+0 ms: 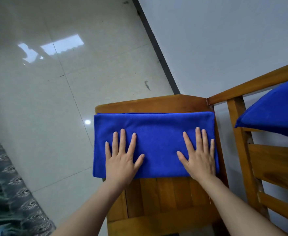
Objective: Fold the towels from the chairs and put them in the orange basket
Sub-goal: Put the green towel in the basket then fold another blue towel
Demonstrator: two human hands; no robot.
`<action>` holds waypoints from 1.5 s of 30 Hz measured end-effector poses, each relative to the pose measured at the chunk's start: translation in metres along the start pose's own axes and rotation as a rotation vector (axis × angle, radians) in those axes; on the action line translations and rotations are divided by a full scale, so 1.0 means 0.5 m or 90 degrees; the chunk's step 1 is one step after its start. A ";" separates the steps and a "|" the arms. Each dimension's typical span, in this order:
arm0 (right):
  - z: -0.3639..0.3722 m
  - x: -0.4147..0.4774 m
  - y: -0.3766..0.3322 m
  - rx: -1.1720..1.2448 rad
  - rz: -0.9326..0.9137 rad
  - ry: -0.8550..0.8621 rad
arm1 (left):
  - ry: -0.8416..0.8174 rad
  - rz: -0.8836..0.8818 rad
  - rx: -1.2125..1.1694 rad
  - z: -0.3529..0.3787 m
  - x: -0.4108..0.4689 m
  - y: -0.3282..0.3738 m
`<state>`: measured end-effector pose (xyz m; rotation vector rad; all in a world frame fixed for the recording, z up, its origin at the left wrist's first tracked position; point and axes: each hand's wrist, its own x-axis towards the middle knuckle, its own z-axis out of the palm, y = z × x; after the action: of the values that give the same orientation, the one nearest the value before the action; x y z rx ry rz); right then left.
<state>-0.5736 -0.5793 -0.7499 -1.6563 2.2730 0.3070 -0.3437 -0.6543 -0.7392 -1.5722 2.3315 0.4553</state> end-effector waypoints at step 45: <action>-0.207 -0.147 -0.285 0.486 0.163 -0.068 | -0.091 -0.140 -0.615 -0.052 -0.149 -0.045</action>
<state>-0.4299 -0.5944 -0.6250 -0.9393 2.1212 -0.3741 -0.2973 -0.6108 -0.6872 -2.0195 1.8521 1.7408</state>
